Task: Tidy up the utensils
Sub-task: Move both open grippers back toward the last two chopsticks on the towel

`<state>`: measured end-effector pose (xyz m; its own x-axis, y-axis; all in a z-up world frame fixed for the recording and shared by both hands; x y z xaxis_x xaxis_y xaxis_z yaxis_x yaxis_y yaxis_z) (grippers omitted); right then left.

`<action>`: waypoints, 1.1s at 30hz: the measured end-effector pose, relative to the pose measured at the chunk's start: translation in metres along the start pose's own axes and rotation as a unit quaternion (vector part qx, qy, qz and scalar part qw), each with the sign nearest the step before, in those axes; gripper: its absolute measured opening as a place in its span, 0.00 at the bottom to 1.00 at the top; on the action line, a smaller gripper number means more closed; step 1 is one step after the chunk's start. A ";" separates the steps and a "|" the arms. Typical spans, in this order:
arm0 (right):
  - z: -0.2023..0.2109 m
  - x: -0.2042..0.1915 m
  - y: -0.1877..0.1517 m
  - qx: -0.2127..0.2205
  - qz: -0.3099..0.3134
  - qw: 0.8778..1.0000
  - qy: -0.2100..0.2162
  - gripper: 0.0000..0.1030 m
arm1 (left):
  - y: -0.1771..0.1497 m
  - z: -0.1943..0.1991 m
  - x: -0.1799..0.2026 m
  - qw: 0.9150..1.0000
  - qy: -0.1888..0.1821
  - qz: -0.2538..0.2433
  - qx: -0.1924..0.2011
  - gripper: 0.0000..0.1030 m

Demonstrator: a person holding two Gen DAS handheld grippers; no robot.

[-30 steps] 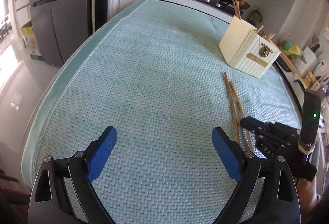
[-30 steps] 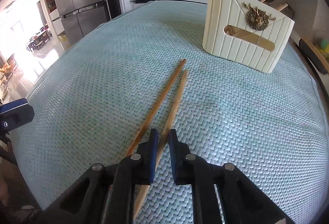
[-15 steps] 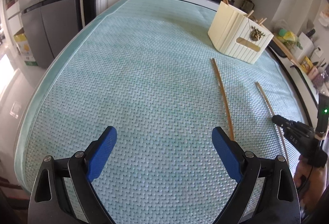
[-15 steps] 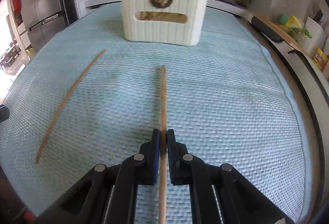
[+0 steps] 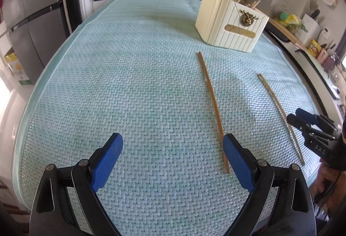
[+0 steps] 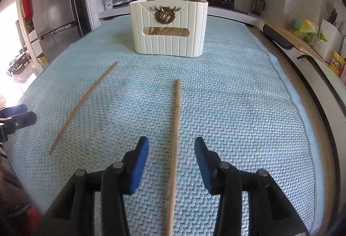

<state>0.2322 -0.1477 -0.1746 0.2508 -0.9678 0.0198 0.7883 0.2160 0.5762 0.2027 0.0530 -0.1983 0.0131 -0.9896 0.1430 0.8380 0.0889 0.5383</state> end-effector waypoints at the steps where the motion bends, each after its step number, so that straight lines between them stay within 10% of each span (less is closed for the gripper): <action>1: -0.001 -0.003 0.000 -0.002 0.004 1.000 0.001 0.44 | 0.000 -0.001 0.002 1.000 -0.001 -0.004 -0.001 0.91; 20: -0.008 -0.008 -0.007 -0.018 0.005 1.000 0.010 0.44 | 0.006 -0.006 0.010 1.000 -0.015 -0.011 -0.013 0.91; 33: -0.022 -0.008 -0.001 -0.046 0.012 0.999 0.013 0.44 | 0.071 -0.059 0.024 0.997 -0.030 -0.054 -0.041 0.91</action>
Point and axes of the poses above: each gripper's, at about its wrist camera, not at the fingertips, and z roughly against the way its jaws point, x to its right, y to its top, the point moved 1 cm from there along -z, roughly the way its jaws point, and after that the axes turned 5 degrees about -x, right-handed, at the moved point
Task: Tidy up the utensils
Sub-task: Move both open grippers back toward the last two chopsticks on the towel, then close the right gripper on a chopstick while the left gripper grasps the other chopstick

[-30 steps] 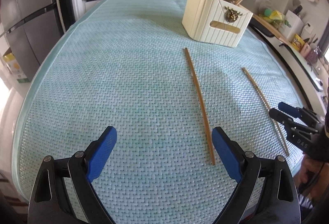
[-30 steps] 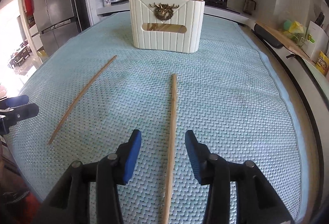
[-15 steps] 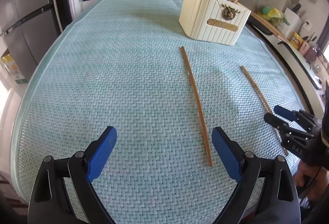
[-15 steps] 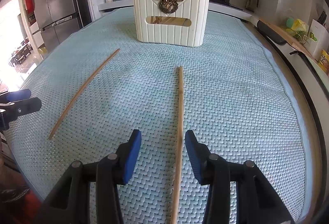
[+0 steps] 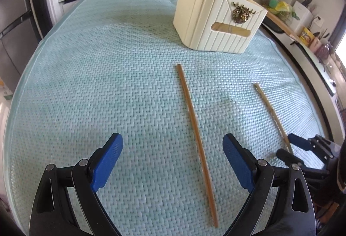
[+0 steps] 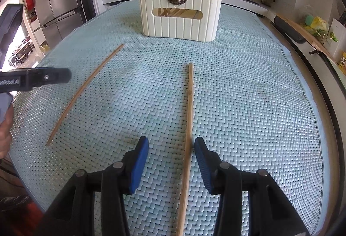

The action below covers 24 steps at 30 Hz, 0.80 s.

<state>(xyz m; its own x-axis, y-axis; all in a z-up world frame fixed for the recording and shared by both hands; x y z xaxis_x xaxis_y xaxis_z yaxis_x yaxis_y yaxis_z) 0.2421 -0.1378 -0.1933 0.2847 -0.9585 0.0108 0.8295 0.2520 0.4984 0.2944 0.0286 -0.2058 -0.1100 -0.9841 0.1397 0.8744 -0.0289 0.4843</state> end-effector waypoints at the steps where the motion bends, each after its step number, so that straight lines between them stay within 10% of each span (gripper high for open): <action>1: -0.002 0.001 0.002 -0.001 -0.001 1.000 0.001 0.44 | 0.007 -0.007 0.001 1.000 0.009 -0.005 -0.004 0.91; 10: -0.029 0.021 0.052 -0.021 0.001 1.000 0.021 0.43 | 0.057 -0.052 0.008 0.997 0.047 -0.044 -0.042 0.78; 18: -0.057 0.023 0.102 -0.051 0.021 0.998 0.036 0.09 | 0.073 -0.060 0.022 0.995 0.046 -0.060 -0.063 0.68; 24: -0.063 0.021 0.113 -0.056 0.025 0.997 0.040 0.08 | 0.074 -0.058 0.028 0.995 0.050 -0.060 -0.057 0.54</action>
Point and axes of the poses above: each gripper's, at about its wrist camera, not at the fingertips, and z roughly against the way its jaws point, x to its right, y to its top, the point moved 1 cm from there along -z, roughly the way its jaws point, and after that the axes turned 5 degrees about -x, right-handed, at the moved point
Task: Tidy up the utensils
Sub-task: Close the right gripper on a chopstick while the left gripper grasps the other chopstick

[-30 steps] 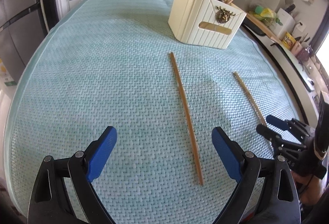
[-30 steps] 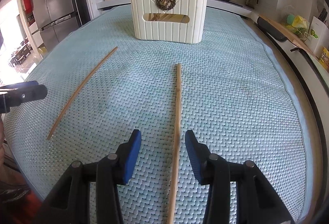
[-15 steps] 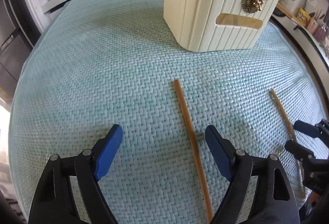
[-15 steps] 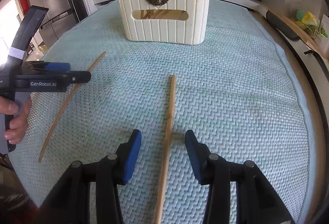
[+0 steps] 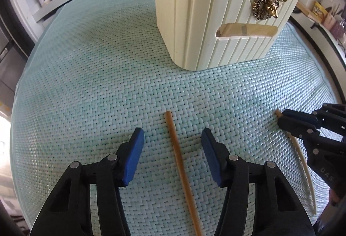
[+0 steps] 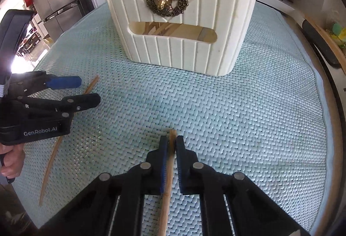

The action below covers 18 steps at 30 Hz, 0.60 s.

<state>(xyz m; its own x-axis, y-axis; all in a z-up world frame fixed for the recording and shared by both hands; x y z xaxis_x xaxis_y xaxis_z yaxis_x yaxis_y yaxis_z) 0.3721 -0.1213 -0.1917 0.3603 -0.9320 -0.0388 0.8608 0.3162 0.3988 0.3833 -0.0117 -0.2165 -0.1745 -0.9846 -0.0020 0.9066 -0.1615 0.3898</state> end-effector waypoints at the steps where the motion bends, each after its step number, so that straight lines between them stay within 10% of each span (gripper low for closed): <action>1: -0.001 -0.001 0.002 0.001 -0.001 1.000 0.000 0.07 | -0.001 0.000 0.001 1.000 0.001 0.001 0.001 0.54; 11: -0.002 0.000 0.004 0.007 -0.001 1.000 0.002 0.07 | 0.004 -0.003 -0.001 1.000 0.001 -0.003 0.006 0.52; 13: -0.002 0.000 0.004 0.008 -0.002 1.000 0.001 0.07 | 0.009 -0.004 0.000 1.000 -0.001 -0.006 0.010 0.40; 15: -0.002 0.001 0.004 0.013 -0.008 1.000 0.010 0.07 | 0.010 -0.003 0.002 1.000 -0.001 -0.011 0.011 0.06; 18: 0.005 0.009 0.005 0.035 -0.032 0.998 0.030 0.07 | 0.008 0.000 0.002 1.000 -0.012 0.001 0.015 0.03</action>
Point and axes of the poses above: each gripper's, at about its wrist camera, not at the fingertips, and z roughly against the way its jaws point, x to its right, y to its top, the point moved 1 cm from there along -z, roughly the way its jaws point, and after that the axes turned 5 degrees about -x, right-handed, at the moved point
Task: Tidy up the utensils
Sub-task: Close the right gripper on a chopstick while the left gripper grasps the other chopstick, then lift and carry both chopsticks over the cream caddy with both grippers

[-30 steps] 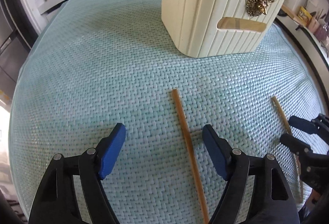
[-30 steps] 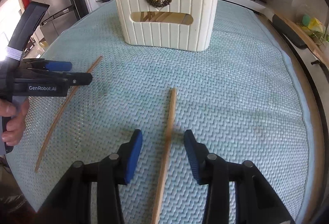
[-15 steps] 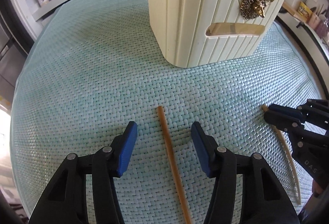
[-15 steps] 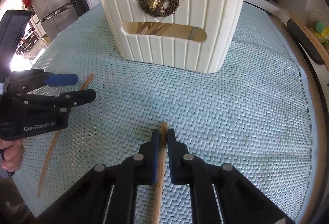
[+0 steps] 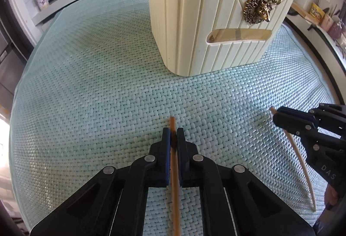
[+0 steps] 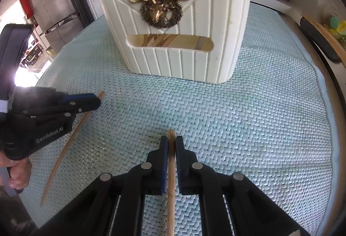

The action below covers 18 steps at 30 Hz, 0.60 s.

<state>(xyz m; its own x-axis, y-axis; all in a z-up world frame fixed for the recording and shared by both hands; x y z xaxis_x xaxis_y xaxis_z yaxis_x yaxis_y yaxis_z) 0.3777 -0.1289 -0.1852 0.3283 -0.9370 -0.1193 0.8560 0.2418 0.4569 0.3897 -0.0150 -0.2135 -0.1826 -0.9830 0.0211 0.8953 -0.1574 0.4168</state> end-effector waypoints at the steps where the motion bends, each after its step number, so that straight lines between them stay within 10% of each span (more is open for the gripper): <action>1: 0.007 0.002 0.001 0.013 -0.011 1.000 0.016 0.07 | -0.003 0.006 -0.001 1.000 -0.007 0.005 0.008 0.03; 18: 0.232 -0.030 0.014 0.294 0.028 0.952 0.085 0.07 | -0.016 0.237 -0.007 0.963 -0.078 0.004 0.259 0.03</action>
<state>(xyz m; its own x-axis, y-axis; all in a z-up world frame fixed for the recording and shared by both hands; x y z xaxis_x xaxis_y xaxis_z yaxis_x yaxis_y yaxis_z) 0.2873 -0.1559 0.0296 0.4691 -0.8608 -0.1976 0.4802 0.0608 0.8750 0.2805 0.0169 -0.0045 -0.2717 -0.9515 0.1445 0.5811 -0.0425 0.8127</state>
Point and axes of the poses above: each gripper's, at about its wrist camera, not at the fingertips, and z roughly against the way its jaws point, x to its right, y to its top, the point moved 1 cm from there along -z, roughly the way its jaws point, and after that the axes turned 5 degrees about -x, right-handed, at the moved point
